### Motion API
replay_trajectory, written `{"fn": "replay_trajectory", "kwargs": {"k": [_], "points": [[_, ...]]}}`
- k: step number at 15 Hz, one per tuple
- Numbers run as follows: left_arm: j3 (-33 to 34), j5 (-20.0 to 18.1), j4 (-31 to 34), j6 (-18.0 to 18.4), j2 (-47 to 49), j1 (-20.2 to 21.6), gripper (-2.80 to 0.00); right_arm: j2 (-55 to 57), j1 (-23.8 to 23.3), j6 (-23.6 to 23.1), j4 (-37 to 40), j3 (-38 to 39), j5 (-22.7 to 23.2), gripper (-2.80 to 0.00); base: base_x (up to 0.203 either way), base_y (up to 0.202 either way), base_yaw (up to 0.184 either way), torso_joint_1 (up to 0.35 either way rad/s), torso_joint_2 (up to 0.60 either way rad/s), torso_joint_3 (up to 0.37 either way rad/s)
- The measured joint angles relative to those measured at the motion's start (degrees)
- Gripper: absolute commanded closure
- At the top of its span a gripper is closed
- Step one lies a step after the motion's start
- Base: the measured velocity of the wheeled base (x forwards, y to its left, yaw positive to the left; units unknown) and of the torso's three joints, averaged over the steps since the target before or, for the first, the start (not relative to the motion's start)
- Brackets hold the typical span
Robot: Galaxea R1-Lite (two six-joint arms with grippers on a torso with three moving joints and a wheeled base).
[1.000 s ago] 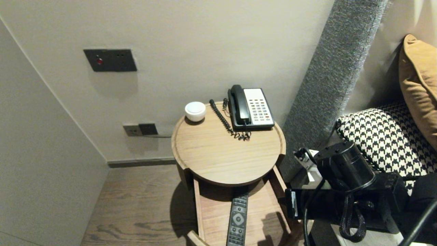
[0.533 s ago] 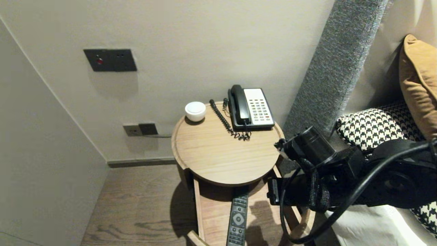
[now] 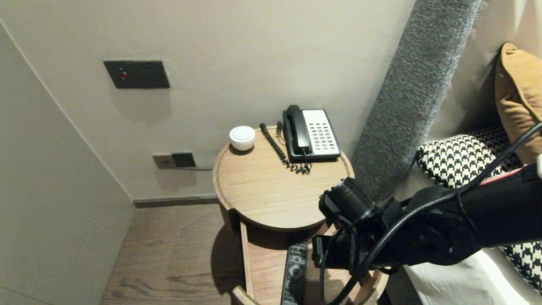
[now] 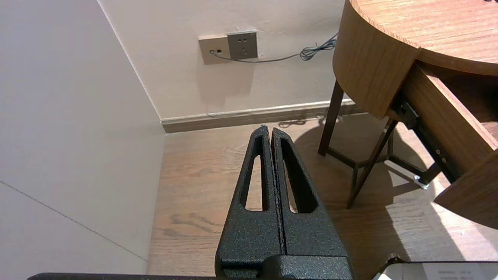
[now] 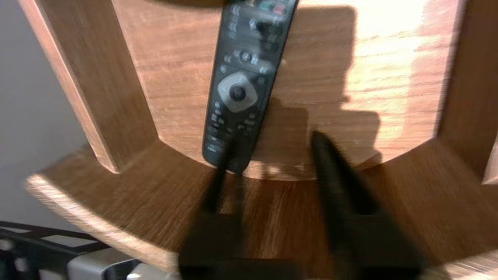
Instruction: Take the remote control out of the drawer one by one and place them on the table
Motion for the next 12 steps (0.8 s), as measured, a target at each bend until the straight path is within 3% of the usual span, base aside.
{"fn": "replay_trajectory", "kwargs": {"k": [6, 12], "points": [[0.0, 0.0, 0.0, -0.01, 0.0, 0.0, 0.0, 5.66, 1.4, 0.23, -6.42, -0.77, -1.33, -2.8, 0.0, 0.0, 0.0, 0.0, 0.0, 0.0], [0.0, -0.02, 0.0, -0.02, 0.0, 0.0, 0.0, 11.18, 2.28, 1.03, -8.42, -3.52, -9.45, -2.8, 0.0, 0.0, 0.0, 0.0, 0.0, 0.0]]}}
